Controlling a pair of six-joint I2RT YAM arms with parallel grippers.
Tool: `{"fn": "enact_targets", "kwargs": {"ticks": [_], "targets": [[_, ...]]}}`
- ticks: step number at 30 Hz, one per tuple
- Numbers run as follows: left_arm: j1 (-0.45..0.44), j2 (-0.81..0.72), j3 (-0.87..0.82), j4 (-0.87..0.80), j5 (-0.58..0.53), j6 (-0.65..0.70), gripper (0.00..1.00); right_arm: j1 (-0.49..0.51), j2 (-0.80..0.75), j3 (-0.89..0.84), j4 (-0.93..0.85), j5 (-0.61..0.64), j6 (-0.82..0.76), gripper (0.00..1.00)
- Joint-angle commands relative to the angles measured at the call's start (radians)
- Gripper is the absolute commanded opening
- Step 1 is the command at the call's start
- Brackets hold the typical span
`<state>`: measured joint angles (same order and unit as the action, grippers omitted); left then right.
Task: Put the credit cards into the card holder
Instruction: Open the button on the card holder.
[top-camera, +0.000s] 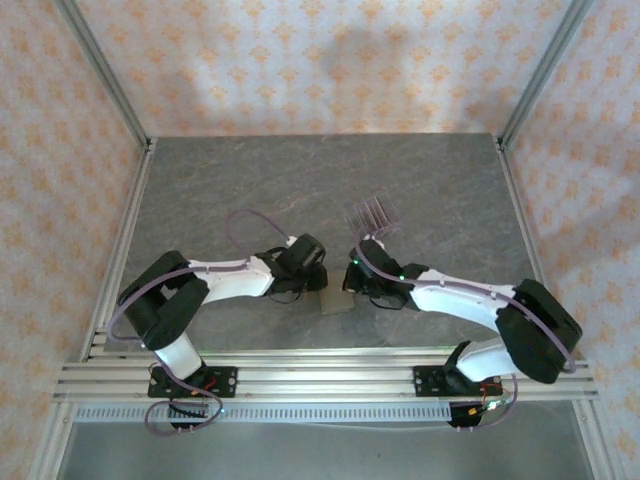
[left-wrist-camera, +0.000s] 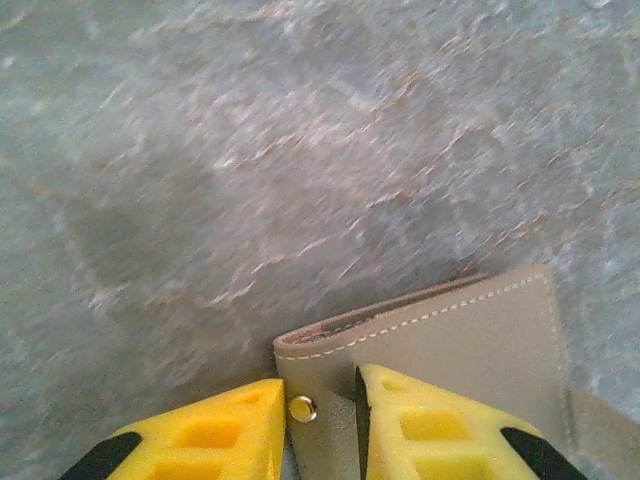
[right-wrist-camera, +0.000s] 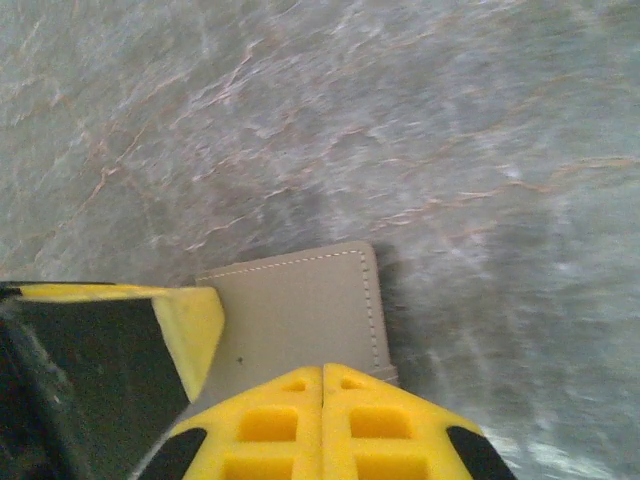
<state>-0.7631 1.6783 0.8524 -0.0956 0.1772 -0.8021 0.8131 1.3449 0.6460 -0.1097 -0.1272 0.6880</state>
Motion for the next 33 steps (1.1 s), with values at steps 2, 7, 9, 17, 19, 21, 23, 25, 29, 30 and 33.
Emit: {"fn": "enact_targets", "kwargs": {"ticks": [2, 7, 9, 17, 19, 21, 23, 25, 29, 30, 33], "targets": [[0.010, 0.041, 0.083, -0.046, -0.020, 0.052, 0.25, -0.026, -0.104, -0.095, 0.056, 0.120, 0.072, 0.00], [0.010, 0.078, 0.100, -0.037, -0.008, 0.051, 0.24, -0.049, -0.147, -0.179, 0.041, 0.198, 0.162, 0.11], [0.010, 0.086, 0.086, -0.022, -0.001, 0.043, 0.24, -0.049, -0.135, -0.177, 0.000, 0.226, 0.186, 0.19], [0.008, 0.039, 0.050, -0.007, 0.016, 0.039, 0.23, -0.049, -0.237, -0.102, -0.201, 0.349, 0.174, 0.43], [0.007, 0.009, 0.056, -0.029, 0.016, 0.048, 0.24, -0.048, -0.248, -0.050, -0.282, 0.373, 0.153, 0.43], [0.003, -0.013, 0.065, -0.044, 0.029, 0.056, 0.26, -0.038, -0.254, -0.005, -0.306, 0.354, 0.114, 0.43], [-0.006, -0.025, 0.073, -0.054, 0.037, 0.060, 0.27, -0.023, -0.240, 0.036, -0.303, 0.310, 0.086, 0.35], [-0.010, -0.033, 0.074, -0.062, 0.036, 0.053, 0.27, -0.007, -0.206, 0.071, -0.255, 0.219, 0.060, 0.27], [-0.010, -0.058, 0.056, -0.066, 0.020, 0.033, 0.27, 0.008, -0.053, 0.124, -0.148, 0.039, 0.054, 0.10], [-0.010, -0.068, 0.050, -0.067, 0.014, 0.028, 0.27, 0.009, -0.012, 0.133, -0.131, 0.015, 0.059, 0.05], [-0.010, -0.095, 0.025, -0.067, 0.002, 0.021, 0.27, 0.009, 0.068, 0.139, -0.102, 0.003, 0.079, 0.00]]}}
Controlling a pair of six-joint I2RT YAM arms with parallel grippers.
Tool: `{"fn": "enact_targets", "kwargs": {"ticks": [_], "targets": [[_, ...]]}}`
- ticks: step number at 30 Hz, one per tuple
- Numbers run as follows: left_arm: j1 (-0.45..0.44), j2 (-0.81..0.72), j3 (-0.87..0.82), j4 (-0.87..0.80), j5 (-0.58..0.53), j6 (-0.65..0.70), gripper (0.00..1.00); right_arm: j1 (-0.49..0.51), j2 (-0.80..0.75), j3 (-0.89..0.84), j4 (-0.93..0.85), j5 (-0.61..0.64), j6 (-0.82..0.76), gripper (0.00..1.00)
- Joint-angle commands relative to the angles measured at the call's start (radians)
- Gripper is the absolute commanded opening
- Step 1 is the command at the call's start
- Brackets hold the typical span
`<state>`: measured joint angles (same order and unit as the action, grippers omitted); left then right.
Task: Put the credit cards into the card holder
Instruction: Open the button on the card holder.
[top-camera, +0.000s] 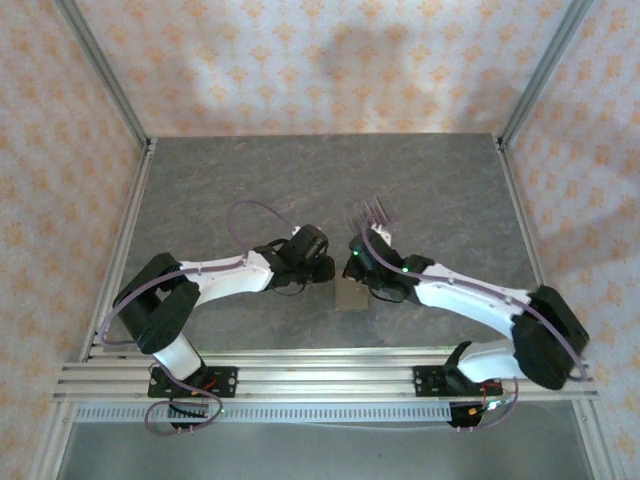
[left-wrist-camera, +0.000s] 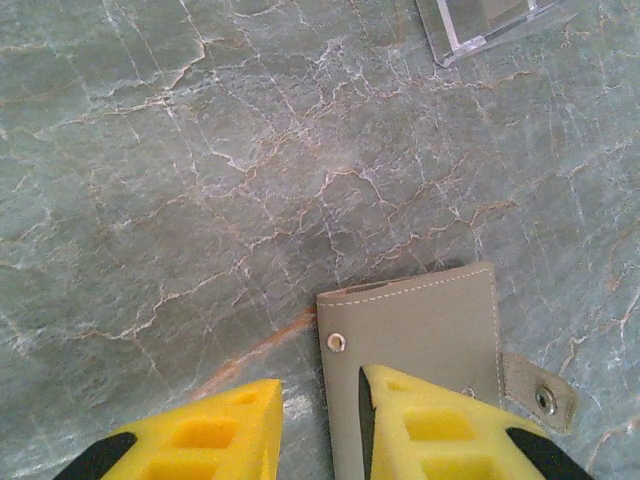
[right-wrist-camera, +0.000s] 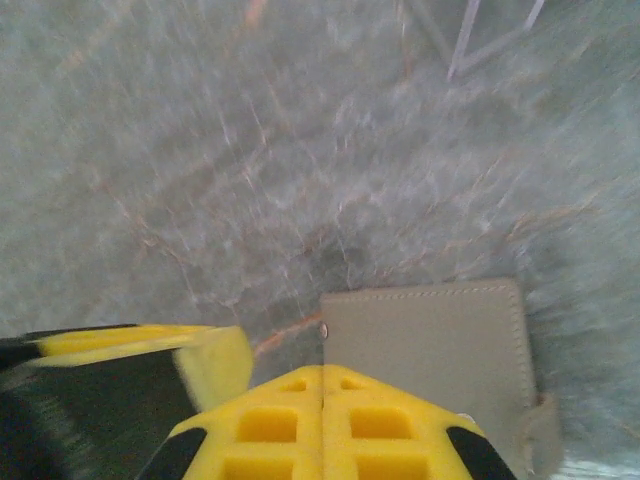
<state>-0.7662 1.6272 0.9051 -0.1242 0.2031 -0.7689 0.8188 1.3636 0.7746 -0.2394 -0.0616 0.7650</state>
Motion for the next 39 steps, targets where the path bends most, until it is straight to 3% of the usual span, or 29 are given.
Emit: {"fn": "enact_targets", "kwargs": {"ticks": [1, 8, 15, 23, 28, 32, 39], "targets": [[-0.008, -0.049, -0.032, -0.042, -0.022, -0.011, 0.27, 0.003, 0.057, 0.004, 0.033, -0.052, 0.009, 0.00], [-0.010, -0.051, -0.029, -0.052, -0.013, 0.012, 0.27, -0.006, -0.006, -0.066, -0.094, 0.134, 0.023, 0.00], [-0.051, 0.020, 0.054, -0.053, 0.015, 0.051, 0.27, -0.065, -0.028, -0.177, -0.020, 0.080, 0.022, 0.00], [-0.059, 0.056, 0.063, -0.026, 0.034, 0.035, 0.27, -0.044, -0.130, -0.099, -0.165, 0.167, -0.021, 0.00], [-0.078, 0.093, 0.080, -0.015, 0.042, 0.033, 0.27, -0.043, -0.098, -0.064, -0.141, 0.082, -0.047, 0.00], [-0.080, 0.115, 0.072, -0.002, 0.042, 0.019, 0.26, -0.030, -0.111, -0.072, -0.007, -0.036, -0.040, 0.05], [-0.081, 0.114, 0.046, 0.021, 0.039, 0.005, 0.25, -0.033, 0.051, -0.086, 0.121, -0.153, 0.010, 0.00]]}}
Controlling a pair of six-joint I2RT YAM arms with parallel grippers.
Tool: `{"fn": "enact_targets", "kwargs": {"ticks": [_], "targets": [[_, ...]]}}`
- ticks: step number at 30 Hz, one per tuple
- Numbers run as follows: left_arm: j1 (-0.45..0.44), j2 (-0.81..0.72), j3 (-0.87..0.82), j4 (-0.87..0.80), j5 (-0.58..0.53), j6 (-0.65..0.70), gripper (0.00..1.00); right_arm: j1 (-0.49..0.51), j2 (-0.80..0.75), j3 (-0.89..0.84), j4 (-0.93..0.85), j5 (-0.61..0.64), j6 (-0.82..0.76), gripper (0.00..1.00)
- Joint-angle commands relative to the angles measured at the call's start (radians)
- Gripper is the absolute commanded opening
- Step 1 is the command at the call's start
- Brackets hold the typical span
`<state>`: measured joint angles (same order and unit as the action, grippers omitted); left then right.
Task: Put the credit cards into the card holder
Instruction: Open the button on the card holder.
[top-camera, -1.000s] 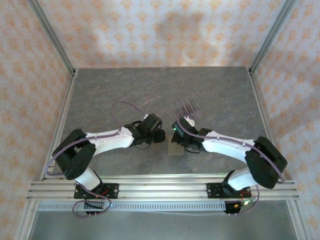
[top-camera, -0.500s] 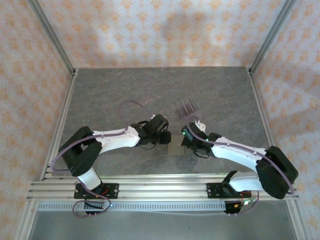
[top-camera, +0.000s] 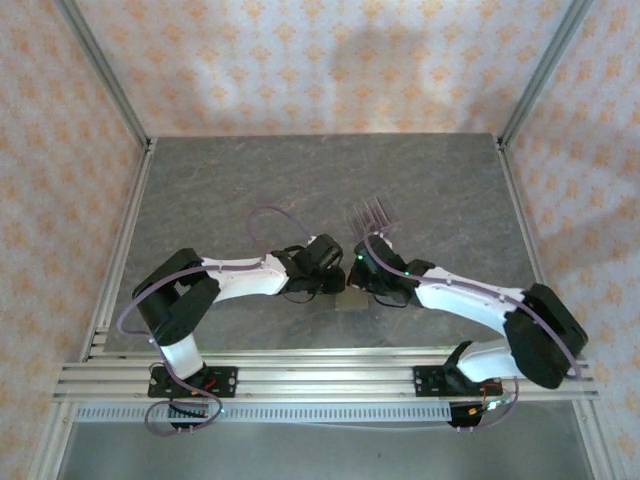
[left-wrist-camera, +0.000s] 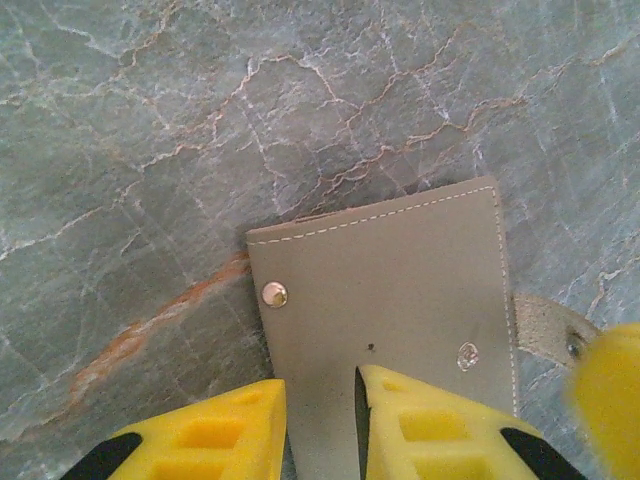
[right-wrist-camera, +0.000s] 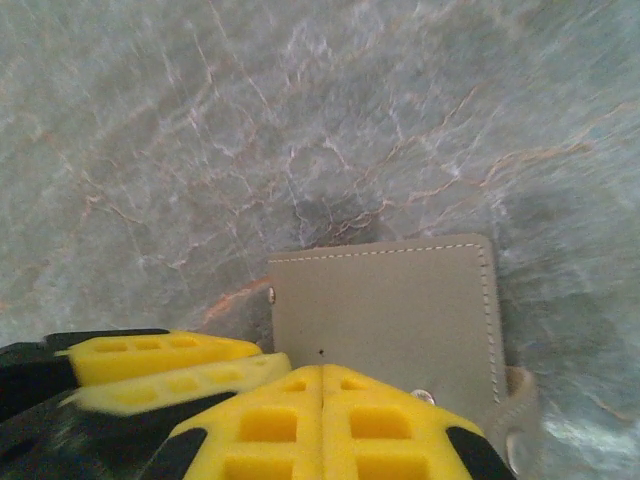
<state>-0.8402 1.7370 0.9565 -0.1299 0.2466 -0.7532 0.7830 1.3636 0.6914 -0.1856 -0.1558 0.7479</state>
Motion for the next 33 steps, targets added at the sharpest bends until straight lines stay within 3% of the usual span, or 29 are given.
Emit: {"fn": "enact_targets", "kwargs": {"ticks": [1, 9, 12, 24, 28, 33], "targets": [[-0.007, 0.007, -0.007, 0.029, -0.005, -0.011, 0.25, 0.001, 0.064, -0.007, 0.068, -0.056, 0.034, 0.00], [-0.007, 0.045, -0.008, 0.026, -0.013, -0.005, 0.24, -0.025, 0.000, -0.092, -0.011, 0.069, 0.058, 0.00], [-0.008, 0.061, -0.015, 0.033, -0.015, -0.006, 0.24, -0.031, -0.013, -0.105, -0.029, 0.074, 0.046, 0.11], [-0.009, 0.058, -0.058, 0.045, -0.030, -0.016, 0.23, -0.059, -0.021, -0.149, -0.020, 0.067, 0.033, 0.33], [-0.009, 0.065, -0.065, 0.056, -0.023, -0.020, 0.23, -0.060, -0.008, -0.158, 0.030, 0.012, 0.022, 0.37], [-0.011, 0.070, -0.065, 0.062, -0.020, -0.023, 0.23, -0.059, 0.013, -0.166, 0.118, -0.077, 0.010, 0.35]]}}
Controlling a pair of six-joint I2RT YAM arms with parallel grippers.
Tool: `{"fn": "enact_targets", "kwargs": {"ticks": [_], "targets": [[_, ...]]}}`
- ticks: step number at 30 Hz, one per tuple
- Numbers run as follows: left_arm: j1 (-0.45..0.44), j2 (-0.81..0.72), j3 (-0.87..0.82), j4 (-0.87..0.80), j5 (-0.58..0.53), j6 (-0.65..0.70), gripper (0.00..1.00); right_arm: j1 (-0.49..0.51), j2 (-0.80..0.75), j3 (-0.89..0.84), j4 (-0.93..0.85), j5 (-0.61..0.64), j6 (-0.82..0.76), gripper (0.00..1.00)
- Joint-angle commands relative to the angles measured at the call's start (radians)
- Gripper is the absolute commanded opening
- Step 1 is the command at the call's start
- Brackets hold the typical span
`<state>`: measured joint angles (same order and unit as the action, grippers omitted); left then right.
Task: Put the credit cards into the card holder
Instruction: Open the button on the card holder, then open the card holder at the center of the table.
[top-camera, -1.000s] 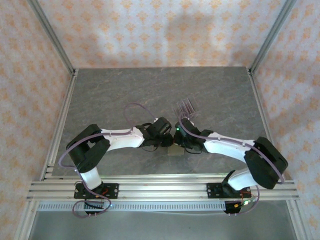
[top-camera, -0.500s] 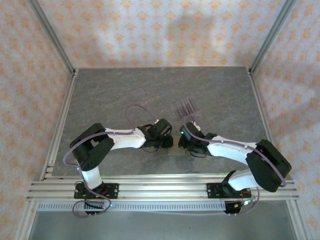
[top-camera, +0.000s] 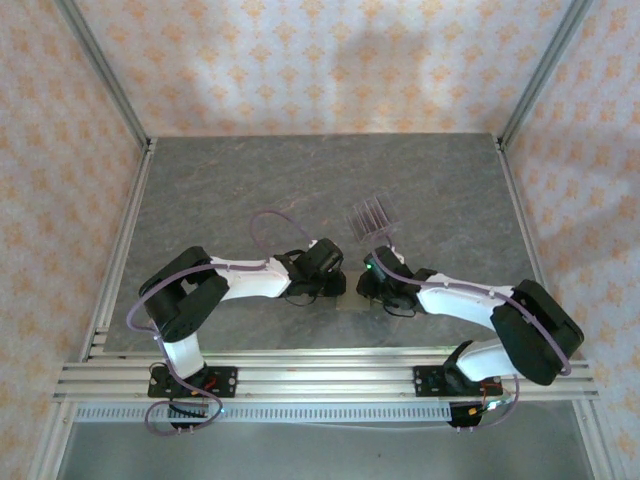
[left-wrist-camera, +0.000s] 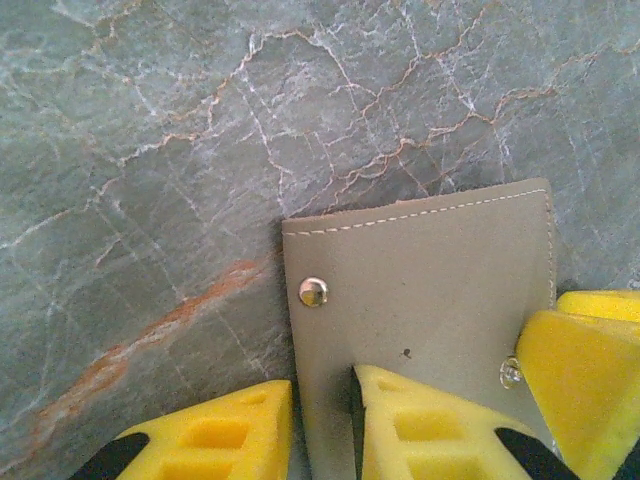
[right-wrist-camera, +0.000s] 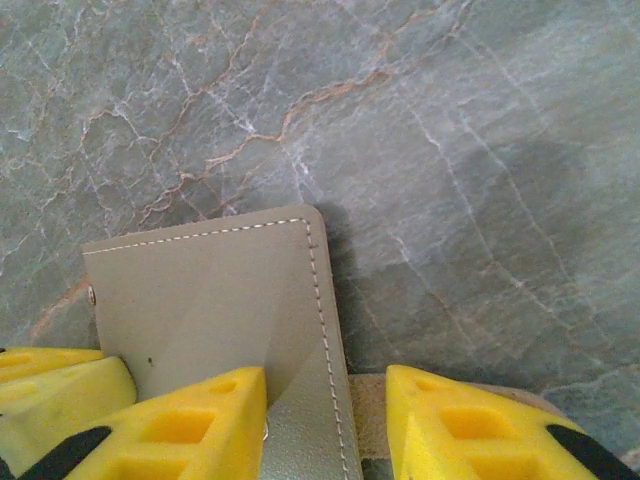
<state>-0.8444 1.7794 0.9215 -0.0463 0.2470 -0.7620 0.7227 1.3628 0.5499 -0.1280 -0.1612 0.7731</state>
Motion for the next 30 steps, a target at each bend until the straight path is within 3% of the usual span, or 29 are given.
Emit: {"fn": "enact_targets", "kwargs": {"ticks": [1, 18, 22, 28, 30], "targets": [[-0.006, 0.030, -0.031, -0.022, -0.020, -0.014, 0.23, 0.002, 0.006, -0.028, 0.074, -0.082, -0.017, 0.33], [-0.030, 0.053, -0.022, 0.017, 0.002, -0.040, 0.22, 0.003, -0.120, -0.009, 0.078, -0.123, -0.029, 0.00], [-0.029, 0.011, -0.006, -0.009, 0.010, -0.037, 0.23, 0.000, -0.145, 0.014, 0.027, -0.081, -0.052, 0.00], [0.026, -0.169, -0.062, -0.078, -0.014, -0.030, 0.48, 0.000, -0.208, 0.100, -0.216, 0.046, -0.133, 0.00], [0.043, -0.208, -0.068, -0.122, -0.013, -0.016, 0.50, 0.000, -0.205, 0.134, -0.271, 0.055, -0.160, 0.00]]}}
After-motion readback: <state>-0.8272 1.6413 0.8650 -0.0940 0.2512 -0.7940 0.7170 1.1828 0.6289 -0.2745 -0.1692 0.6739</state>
